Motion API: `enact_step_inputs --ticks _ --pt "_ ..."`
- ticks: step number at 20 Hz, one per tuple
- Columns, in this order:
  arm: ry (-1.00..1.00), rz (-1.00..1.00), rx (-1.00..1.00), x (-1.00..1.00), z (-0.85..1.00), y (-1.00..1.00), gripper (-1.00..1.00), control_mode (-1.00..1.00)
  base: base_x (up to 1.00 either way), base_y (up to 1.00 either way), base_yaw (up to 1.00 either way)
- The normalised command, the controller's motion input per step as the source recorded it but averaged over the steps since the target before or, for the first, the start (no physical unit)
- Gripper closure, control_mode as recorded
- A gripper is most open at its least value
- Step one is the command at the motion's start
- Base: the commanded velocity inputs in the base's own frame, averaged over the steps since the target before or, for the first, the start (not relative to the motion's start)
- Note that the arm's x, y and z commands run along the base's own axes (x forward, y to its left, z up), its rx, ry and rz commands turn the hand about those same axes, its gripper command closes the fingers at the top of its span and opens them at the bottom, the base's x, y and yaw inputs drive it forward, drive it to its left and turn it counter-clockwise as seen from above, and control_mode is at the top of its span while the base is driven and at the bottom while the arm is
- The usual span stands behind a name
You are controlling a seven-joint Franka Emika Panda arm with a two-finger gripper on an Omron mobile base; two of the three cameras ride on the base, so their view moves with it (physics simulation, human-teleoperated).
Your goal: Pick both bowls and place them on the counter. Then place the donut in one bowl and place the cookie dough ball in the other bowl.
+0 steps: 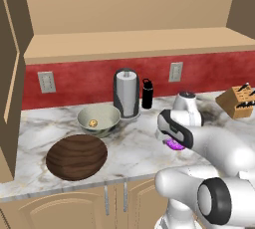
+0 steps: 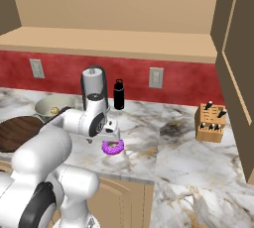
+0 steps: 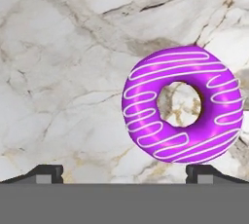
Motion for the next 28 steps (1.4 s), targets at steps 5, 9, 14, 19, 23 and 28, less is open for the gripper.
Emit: enact_step_inputs --ticks 5,9,14,19,23,28 --pt "0.01 -0.01 0.0 0.0 -0.2 0.0 -1.0 -1.0 0.0 0.0 0.0" --pt "0.0 0.0 0.0 0.13 -0.17 0.0 -1.0 -1.0 0.0 0.0 0.0" --pt "0.0 0.0 0.0 0.13 -0.09 0.0 -1.0 -1.0 0.0 0.0 0.0" --pt "0.0 0.0 0.0 0.07 0.0 -0.05 -1.0 -1.0 0.0 0.0 0.0" --pt "0.04 0.0 0.0 0.15 -0.14 0.0 -1.0 -1.0 0.0 0.0 0.0" --pt "0.0 0.0 0.0 0.21 -0.17 0.0 -1.0 -1.0 0.0 0.0 0.0"
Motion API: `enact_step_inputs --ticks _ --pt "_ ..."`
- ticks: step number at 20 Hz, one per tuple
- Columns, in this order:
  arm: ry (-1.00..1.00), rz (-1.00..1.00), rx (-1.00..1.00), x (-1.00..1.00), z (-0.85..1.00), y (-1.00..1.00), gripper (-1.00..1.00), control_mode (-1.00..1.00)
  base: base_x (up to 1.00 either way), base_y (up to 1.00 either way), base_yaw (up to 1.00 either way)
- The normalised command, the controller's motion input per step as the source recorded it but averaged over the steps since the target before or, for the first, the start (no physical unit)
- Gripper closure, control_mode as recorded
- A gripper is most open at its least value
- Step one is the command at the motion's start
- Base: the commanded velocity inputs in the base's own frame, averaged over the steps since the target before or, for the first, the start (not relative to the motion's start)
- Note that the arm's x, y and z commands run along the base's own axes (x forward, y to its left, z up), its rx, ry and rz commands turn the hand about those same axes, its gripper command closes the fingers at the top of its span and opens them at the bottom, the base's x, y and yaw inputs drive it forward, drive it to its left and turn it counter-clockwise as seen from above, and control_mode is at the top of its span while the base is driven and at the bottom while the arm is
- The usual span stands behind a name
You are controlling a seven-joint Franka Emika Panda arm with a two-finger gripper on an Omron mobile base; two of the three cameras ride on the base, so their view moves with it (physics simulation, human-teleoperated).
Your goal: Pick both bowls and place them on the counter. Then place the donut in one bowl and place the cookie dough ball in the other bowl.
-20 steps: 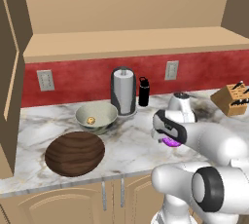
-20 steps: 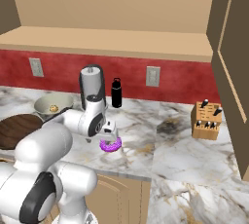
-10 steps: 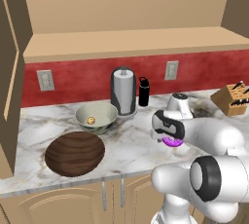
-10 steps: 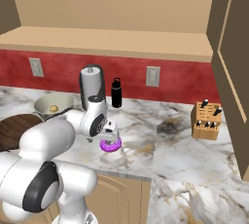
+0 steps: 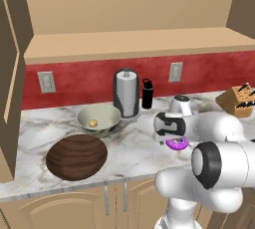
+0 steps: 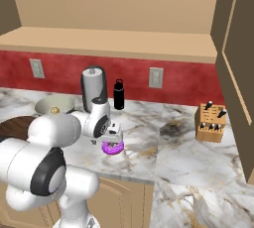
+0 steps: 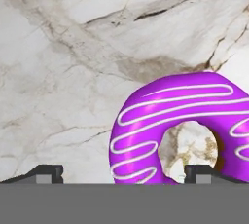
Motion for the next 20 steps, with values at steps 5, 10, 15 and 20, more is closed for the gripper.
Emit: enact_step_inputs --ticks 5,10,15,20 --pt "0.0 0.0 0.0 0.07 -0.14 0.0 -1.0 -1.0 0.0 0.0 0.0" --pt "0.01 0.0 0.0 0.0 -0.29 0.0 -1.0 -1.0 0.0 0.0 0.0" --pt "0.0 0.0 0.0 0.0 -0.18 0.0 -1.0 -1.0 0.0 0.0 0.0" --pt "0.0 0.0 0.0 0.0 -0.01 0.0 1.0 -1.0 0.0 0.0 0.0"
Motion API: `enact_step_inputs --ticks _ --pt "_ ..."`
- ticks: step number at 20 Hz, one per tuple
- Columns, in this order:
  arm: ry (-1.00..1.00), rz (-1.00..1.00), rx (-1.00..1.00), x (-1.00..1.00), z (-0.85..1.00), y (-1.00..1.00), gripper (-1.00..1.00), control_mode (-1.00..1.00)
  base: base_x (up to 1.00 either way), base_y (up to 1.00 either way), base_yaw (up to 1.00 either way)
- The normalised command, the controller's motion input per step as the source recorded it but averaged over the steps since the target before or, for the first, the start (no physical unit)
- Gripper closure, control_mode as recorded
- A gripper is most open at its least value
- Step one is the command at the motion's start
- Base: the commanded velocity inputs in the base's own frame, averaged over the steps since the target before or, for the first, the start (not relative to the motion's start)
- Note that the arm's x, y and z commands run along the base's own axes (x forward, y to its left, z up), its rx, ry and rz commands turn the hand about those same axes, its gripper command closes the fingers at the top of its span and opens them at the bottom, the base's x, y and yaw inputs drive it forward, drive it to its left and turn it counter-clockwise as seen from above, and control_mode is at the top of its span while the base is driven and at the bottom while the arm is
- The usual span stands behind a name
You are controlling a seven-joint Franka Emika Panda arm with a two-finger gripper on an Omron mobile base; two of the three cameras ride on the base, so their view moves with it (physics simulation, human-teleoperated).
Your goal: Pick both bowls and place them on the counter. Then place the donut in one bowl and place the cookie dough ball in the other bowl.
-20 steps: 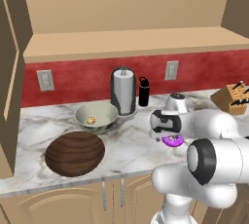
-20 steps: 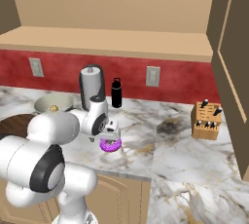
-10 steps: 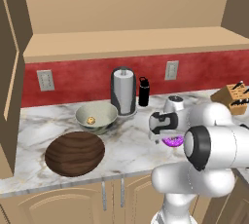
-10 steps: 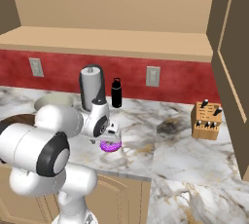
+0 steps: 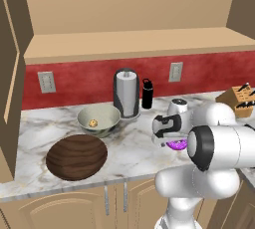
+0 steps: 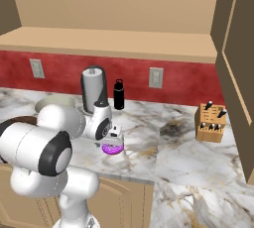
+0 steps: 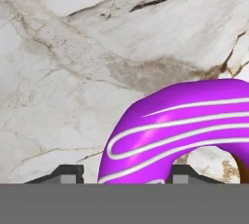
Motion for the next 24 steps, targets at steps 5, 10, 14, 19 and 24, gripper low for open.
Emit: enact_step_inputs --ticks 5,10,14,19,24 --pt "0.0 0.0 0.0 -0.06 0.02 -0.02 1.0 -1.0 0.0 0.0 0.0" --pt "0.0 0.0 0.0 -0.34 0.37 -0.01 1.0 -1.0 0.0 0.0 0.0" --pt "-0.03 0.01 0.0 -0.38 0.48 0.07 1.0 -1.0 0.0 0.0 0.0" --pt "0.0 0.06 0.0 -0.37 0.51 0.29 1.0 -1.0 0.0 0.0 0.0" --pt "-0.07 0.18 -0.02 -0.26 0.46 0.51 1.0 -1.0 0.0 0.0 0.0"
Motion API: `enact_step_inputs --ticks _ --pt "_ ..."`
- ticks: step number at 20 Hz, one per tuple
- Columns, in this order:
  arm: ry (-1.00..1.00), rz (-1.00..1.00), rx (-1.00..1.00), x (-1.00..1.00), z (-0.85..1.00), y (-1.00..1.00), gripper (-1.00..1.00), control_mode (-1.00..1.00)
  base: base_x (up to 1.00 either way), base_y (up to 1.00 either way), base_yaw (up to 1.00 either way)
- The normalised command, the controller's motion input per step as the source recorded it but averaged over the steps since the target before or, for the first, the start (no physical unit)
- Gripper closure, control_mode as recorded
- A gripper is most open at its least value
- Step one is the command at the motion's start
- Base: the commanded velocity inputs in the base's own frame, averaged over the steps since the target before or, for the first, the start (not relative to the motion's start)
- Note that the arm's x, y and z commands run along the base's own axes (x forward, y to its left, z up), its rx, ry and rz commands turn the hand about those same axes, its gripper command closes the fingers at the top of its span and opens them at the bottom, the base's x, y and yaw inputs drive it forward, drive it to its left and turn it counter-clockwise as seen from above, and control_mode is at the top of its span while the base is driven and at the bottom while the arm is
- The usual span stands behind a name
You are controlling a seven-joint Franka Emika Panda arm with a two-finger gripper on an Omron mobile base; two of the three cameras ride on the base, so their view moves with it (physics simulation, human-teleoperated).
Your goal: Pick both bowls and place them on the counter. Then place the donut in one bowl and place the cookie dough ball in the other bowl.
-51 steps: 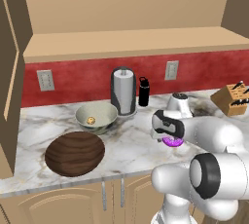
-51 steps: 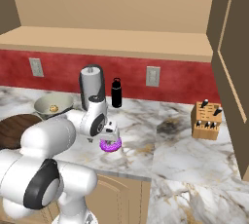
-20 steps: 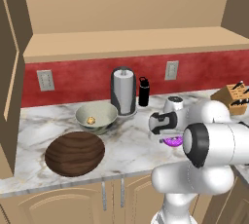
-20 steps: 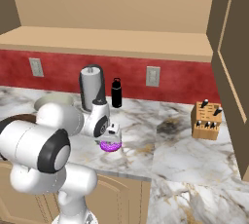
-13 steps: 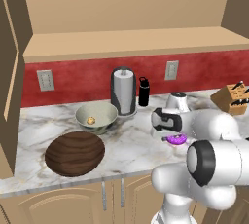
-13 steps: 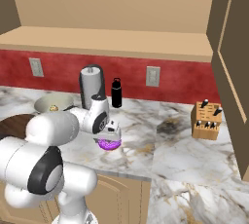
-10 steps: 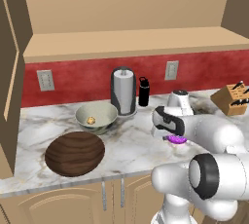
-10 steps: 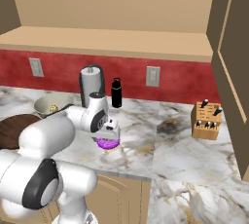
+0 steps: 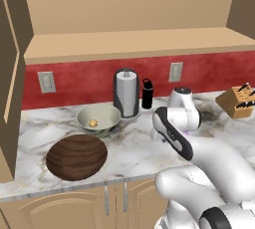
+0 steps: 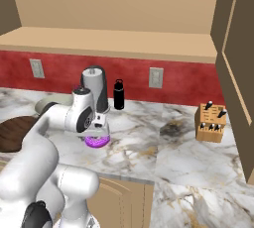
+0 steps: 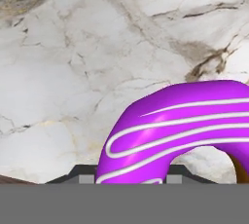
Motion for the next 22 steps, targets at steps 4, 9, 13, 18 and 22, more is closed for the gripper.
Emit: enact_step_inputs --ticks 4,9,13,18,22 --pt "-0.08 0.24 -0.03 -0.2 0.45 0.51 1.0 -1.0 0.0 0.0 0.0" --pt "-0.02 0.27 0.0 -0.2 0.4 0.49 1.0 -1.0 0.0 0.0 0.0" --pt "-0.05 0.3 0.0 -0.14 0.35 0.55 1.0 -1.0 0.0 0.0 0.0" --pt "-0.03 0.27 0.0 -0.08 0.33 0.57 1.0 -1.0 0.0 0.0 0.0" --pt "-0.01 0.2 0.0 -0.02 0.28 0.58 1.0 -1.0 0.0 0.0 0.0"
